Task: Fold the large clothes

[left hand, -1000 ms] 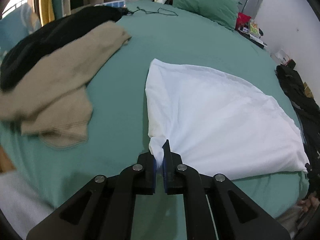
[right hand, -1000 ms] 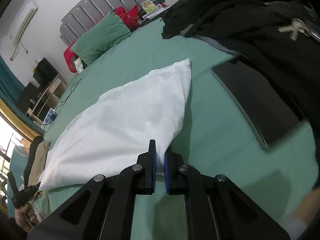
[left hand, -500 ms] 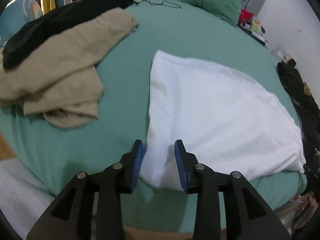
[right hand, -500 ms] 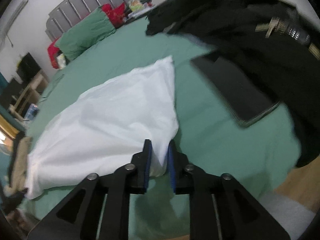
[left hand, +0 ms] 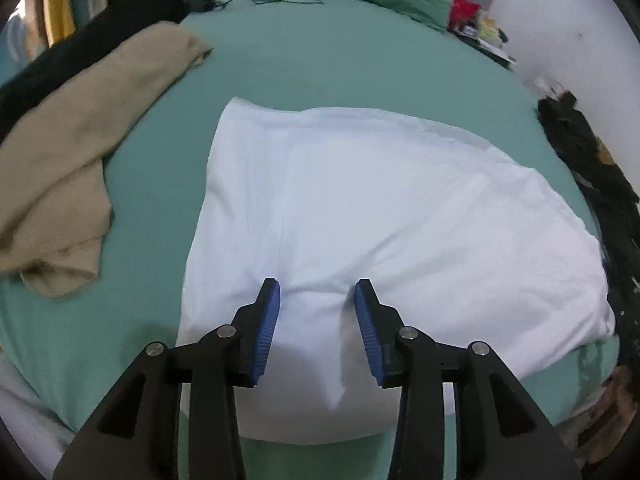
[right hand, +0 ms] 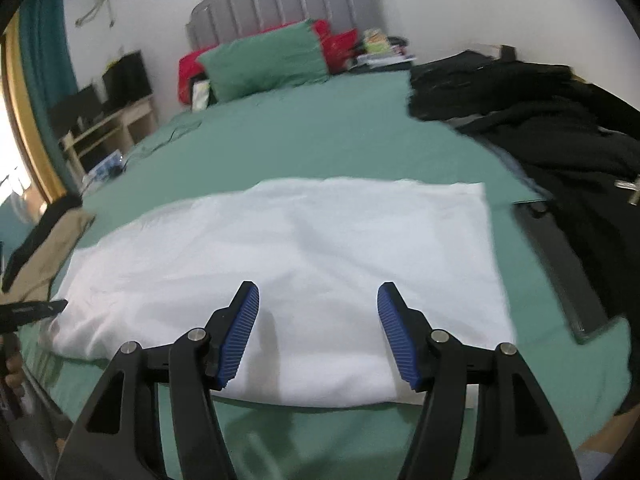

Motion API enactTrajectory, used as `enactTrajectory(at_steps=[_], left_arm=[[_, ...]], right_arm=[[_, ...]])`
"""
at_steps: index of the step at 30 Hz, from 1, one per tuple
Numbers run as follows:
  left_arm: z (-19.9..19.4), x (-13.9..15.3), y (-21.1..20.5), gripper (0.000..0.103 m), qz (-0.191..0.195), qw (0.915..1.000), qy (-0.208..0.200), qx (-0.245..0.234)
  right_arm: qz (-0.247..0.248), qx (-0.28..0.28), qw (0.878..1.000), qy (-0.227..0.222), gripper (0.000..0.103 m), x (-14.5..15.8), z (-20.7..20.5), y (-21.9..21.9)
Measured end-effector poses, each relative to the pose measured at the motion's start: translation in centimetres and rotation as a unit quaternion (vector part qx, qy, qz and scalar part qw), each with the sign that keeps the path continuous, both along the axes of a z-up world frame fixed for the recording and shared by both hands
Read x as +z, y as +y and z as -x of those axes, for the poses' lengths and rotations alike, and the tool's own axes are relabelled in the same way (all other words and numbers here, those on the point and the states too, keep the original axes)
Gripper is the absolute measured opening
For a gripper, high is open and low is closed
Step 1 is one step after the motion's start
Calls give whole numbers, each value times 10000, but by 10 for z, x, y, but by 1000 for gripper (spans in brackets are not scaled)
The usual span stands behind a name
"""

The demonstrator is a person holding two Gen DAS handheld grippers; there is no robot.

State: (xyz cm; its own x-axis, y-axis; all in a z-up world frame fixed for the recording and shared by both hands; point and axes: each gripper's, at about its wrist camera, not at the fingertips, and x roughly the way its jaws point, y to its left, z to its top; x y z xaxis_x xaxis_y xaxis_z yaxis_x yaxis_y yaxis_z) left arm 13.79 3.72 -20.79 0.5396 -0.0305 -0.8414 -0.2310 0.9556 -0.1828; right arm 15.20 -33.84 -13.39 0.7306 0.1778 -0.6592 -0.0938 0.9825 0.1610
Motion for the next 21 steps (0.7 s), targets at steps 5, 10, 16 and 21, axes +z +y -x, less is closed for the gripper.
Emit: enactTrajectory(at_steps=[5, 10, 16, 21], left_arm=[[4, 0, -8, 41, -405, 9991, 27, -110], [8, 5, -4, 41, -259, 9996, 90, 70], [32, 21, -8, 41, -1, 9999, -141, 52], [45, 34, -24, 47, 98, 9994, -326, 21]], right_arm=[[315, 2, 9971, 700, 70, -31, -10, 1], [424, -5, 9959, 798, 71, -28, -3, -3], [82, -209, 9966, 799, 72, -18, 13, -13], [-224, -317, 9954, 876, 86, -13, 28, -11]])
